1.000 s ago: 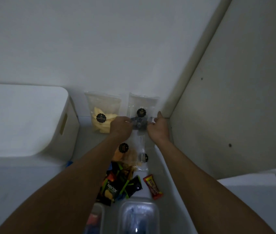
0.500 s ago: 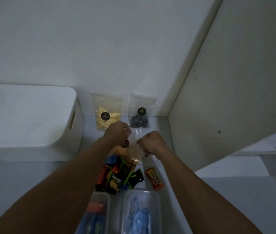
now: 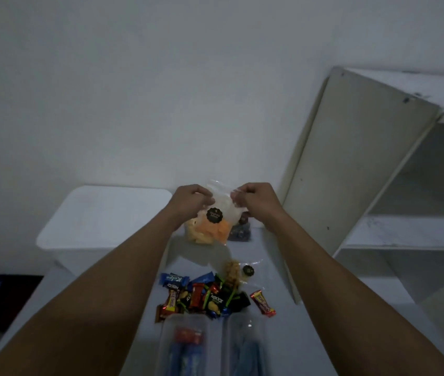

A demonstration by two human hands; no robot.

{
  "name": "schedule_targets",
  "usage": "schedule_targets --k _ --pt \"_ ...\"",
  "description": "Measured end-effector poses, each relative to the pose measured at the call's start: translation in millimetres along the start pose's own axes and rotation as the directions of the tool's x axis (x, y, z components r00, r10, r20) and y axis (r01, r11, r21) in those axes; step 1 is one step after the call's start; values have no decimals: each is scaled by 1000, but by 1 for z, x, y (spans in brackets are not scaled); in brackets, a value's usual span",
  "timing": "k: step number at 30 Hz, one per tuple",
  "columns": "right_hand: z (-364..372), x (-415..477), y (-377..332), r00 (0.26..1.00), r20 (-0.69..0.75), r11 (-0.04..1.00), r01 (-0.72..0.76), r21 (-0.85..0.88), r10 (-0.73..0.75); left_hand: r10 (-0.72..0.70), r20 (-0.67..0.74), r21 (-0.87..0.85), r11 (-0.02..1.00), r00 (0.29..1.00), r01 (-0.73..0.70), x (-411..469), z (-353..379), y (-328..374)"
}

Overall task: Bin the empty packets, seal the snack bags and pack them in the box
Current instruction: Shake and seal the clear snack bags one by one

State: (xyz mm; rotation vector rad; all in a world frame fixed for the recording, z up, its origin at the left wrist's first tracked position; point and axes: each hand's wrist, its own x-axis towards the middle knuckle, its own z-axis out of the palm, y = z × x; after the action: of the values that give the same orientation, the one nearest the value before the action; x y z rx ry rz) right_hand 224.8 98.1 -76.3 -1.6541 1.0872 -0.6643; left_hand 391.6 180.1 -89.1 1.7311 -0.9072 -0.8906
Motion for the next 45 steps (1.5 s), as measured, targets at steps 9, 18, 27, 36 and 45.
schedule_targets --k 9,18,27,36,45 --pt "-11 -50 -99 976 46 969 215 -118 -211 198 4 -153 969 980 -195 -64 -52 71" --pt "-12 -77 -139 935 41 925 356 -136 -354 358 -108 -99 924 927 -368 -88 -66 102" --pt "-28 -87 -146 917 -37 915 391 -97 -396 387 -101 -233 887 917 -400 -99 -63 117" --pt "-34 -87 -134 941 -44 942 336 16 -335 419 -182 -172 877 890 -448 -91 -65 116" --pt "-40 -90 -136 936 -61 938 347 -19 -348 383 -186 -209 884 905 -417 -86 -67 116"
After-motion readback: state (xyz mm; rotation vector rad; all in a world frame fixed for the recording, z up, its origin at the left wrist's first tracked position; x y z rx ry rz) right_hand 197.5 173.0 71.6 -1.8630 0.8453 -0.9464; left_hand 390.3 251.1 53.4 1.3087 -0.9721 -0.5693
